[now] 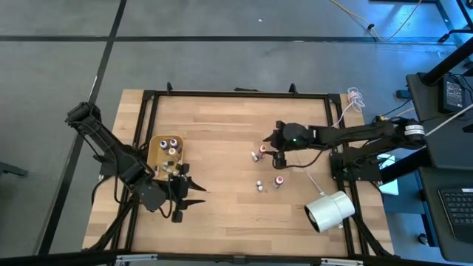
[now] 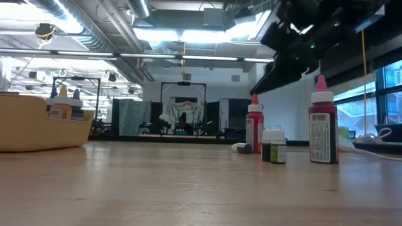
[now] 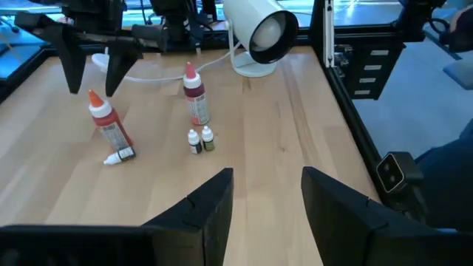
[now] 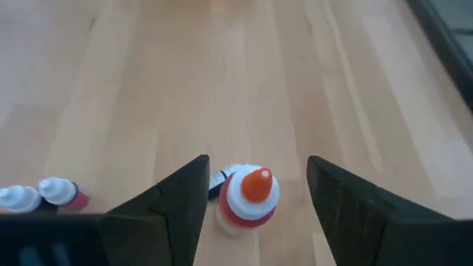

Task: Pick & Place food coloring
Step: Put the large orange food coloring bottle into the yellow bin

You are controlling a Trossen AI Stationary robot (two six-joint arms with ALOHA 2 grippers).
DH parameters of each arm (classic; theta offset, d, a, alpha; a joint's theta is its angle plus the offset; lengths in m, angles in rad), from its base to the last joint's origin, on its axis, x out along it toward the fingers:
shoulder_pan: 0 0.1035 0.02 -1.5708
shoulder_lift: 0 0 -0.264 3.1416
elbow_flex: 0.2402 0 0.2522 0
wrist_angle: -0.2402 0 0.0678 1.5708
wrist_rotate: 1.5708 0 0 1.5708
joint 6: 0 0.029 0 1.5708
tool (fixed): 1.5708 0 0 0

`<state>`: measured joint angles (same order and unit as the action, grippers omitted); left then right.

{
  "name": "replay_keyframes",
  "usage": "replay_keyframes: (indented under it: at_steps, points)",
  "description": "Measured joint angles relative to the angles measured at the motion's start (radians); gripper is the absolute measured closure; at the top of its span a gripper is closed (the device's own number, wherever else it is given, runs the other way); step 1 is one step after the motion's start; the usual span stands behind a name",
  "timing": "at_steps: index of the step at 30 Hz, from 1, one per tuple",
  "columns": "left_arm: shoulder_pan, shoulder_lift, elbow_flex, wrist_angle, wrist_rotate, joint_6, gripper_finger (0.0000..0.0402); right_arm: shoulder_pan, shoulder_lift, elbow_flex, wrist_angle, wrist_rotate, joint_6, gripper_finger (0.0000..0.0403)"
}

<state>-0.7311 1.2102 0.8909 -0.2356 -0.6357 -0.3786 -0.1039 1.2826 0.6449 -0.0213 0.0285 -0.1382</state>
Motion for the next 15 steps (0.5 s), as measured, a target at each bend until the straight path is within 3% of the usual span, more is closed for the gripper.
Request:
replay_keyframes:
  at_steps: [12, 15]
  points:
    - [0.0, 0.0, 0.0, 0.0, 0.0, 0.034, 0.0248, -0.011, 0.114, 0.005, 0.008, -0.005, 0.001, 0.0175]
    - [0.0, 0.0, 0.0, -0.001, 0.0, 0.034, 0.0246, -0.011, 0.132, 0.005, 0.031, -0.006, -0.007, 0.0191]
